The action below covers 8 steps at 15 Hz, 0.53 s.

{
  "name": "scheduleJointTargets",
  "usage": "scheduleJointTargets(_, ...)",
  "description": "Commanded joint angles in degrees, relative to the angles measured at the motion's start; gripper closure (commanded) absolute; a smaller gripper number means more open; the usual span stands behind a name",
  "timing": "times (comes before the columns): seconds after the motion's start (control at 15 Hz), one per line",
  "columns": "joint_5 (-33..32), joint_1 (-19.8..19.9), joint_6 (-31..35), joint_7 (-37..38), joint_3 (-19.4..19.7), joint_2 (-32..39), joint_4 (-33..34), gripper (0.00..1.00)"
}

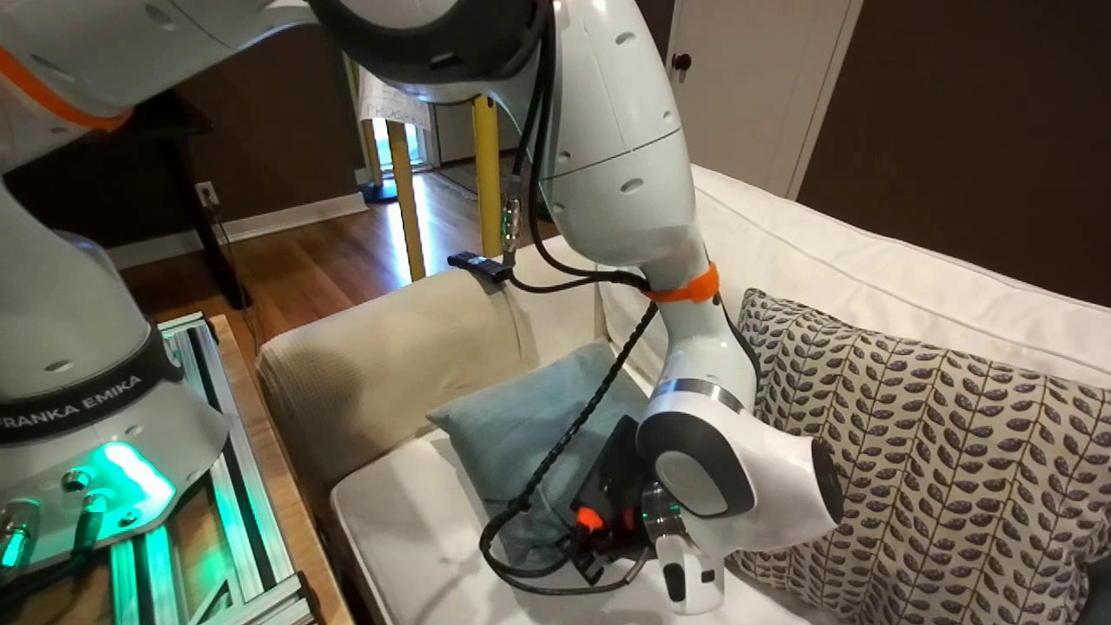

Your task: Move the first left blue pillow forward, then put the first left brown pillow on the blue pillow

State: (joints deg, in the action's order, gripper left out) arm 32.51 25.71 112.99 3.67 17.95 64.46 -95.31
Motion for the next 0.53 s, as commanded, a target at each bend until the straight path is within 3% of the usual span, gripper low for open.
scheduleJointTargets(0.0,-3.1,0.0,6.9,1.1,0.3,-4.3,-4.9,0.98)
scheduleJointTargets(0.4,-4.1,0.7,16.8,-0.1,-1.6,-6.9,-8.4,0.98)
scheduleJointTargets(0.47,-3.9,0.9,18.2,-0.9,-2.2,-7.7,-9.3,0.68)
